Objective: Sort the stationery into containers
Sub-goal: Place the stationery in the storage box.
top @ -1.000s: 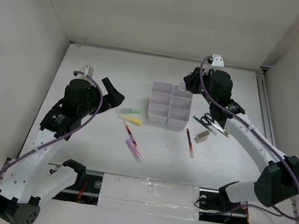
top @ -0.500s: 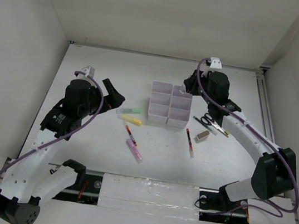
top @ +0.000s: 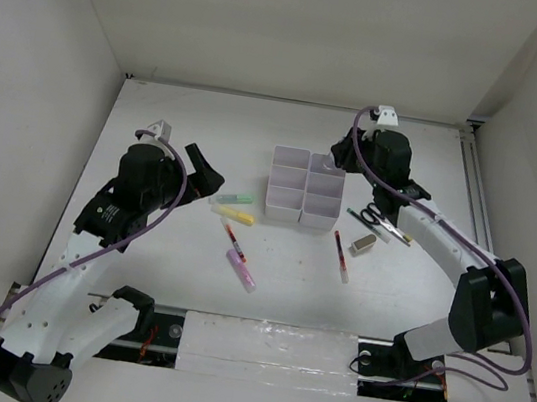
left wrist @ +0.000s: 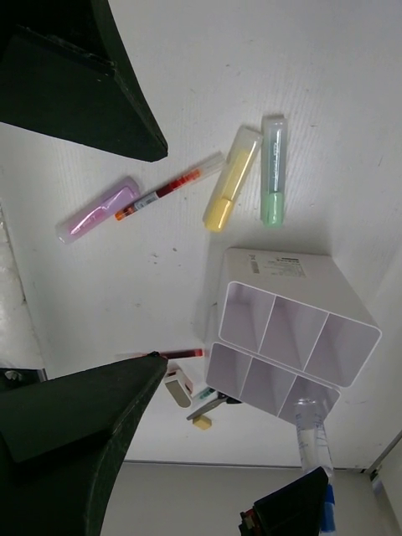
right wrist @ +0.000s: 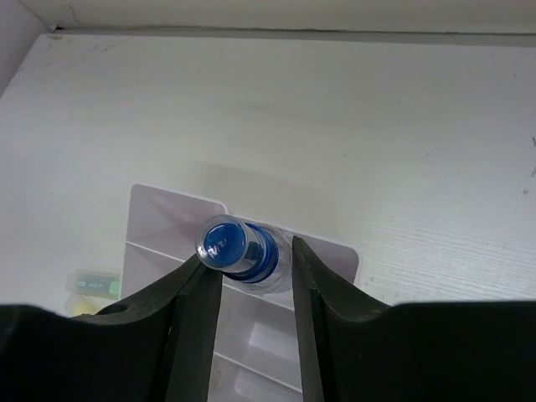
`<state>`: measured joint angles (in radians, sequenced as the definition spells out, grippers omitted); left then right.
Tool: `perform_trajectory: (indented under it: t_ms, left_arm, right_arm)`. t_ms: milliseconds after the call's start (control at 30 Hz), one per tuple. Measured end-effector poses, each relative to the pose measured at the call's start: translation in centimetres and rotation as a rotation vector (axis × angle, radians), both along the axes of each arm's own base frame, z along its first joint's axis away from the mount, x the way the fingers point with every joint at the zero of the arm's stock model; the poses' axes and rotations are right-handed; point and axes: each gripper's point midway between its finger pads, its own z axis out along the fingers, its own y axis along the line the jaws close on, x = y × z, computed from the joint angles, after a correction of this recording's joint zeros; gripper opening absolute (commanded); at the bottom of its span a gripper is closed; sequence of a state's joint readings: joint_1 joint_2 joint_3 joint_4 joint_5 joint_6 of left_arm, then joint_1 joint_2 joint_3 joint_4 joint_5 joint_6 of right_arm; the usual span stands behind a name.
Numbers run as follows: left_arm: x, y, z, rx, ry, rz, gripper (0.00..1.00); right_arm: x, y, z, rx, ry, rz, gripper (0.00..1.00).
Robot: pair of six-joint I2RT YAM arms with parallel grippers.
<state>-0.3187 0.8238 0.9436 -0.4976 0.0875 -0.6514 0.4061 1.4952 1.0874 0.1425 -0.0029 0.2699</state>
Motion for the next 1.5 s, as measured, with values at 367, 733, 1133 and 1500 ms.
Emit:
perform_trajectory:
  t_ms: [367, 733, 1133, 1500]
  left_arm:
    - [0.0, -0.5, -0.2, -0.010, 0.009, -0.021, 1.00]
    - [-0.1, -0.6, -0.8, -0.012, 0.024, -0.028, 1.00]
    - [0.4, 0.2, -0.9, -0.013, 0.027, 0.042, 1.00]
    - [-0.9, 1.7, -1.8, -0.052, 0.007, 0.140, 1.00]
  right_arm:
    - [-0.4, -0.1, -1.7, -0.010, 0.026, 0.005, 0.34]
    - [-0.9, 0.0, 0.3, 0.011, -0.034, 0.012, 0.68]
    - [-7.8, 0.8, 11.9, 0.127, -0.275, 0.033, 1.00]
    - [-12.4, -2.6, 11.3, 0.218, -0.163, 0.013, 1.00]
